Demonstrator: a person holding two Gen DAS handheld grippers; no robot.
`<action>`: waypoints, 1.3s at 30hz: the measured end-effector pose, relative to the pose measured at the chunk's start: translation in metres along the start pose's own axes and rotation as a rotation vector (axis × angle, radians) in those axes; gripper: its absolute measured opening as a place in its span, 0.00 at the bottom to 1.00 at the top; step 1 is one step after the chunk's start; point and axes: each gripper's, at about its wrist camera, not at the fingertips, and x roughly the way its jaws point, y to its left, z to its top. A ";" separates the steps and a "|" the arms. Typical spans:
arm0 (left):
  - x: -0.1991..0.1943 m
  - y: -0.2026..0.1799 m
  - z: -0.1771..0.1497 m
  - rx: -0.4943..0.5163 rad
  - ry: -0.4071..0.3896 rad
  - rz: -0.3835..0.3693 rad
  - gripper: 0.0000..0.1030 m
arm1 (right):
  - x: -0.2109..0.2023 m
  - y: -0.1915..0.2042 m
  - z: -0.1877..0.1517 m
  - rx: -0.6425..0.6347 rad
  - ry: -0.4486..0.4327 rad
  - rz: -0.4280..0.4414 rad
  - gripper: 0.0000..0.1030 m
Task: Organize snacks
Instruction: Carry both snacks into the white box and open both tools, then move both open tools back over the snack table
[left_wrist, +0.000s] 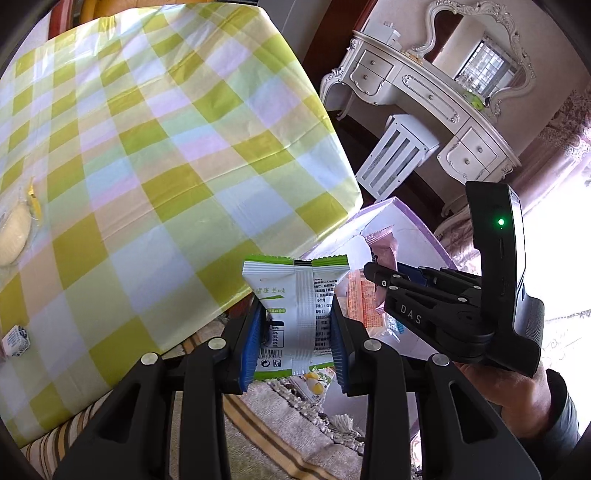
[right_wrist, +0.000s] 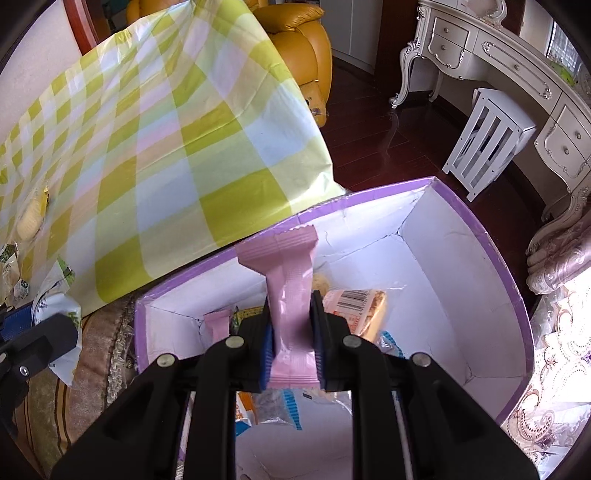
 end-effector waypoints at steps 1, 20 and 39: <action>0.003 -0.002 0.001 0.003 0.008 -0.006 0.31 | 0.001 -0.003 0.000 0.008 0.002 -0.006 0.18; 0.028 -0.017 0.007 0.034 0.084 -0.075 0.34 | 0.008 -0.026 0.000 0.105 0.010 -0.065 0.53; -0.024 0.010 0.002 0.006 -0.073 0.034 0.75 | -0.028 0.011 0.017 0.067 -0.079 -0.028 0.73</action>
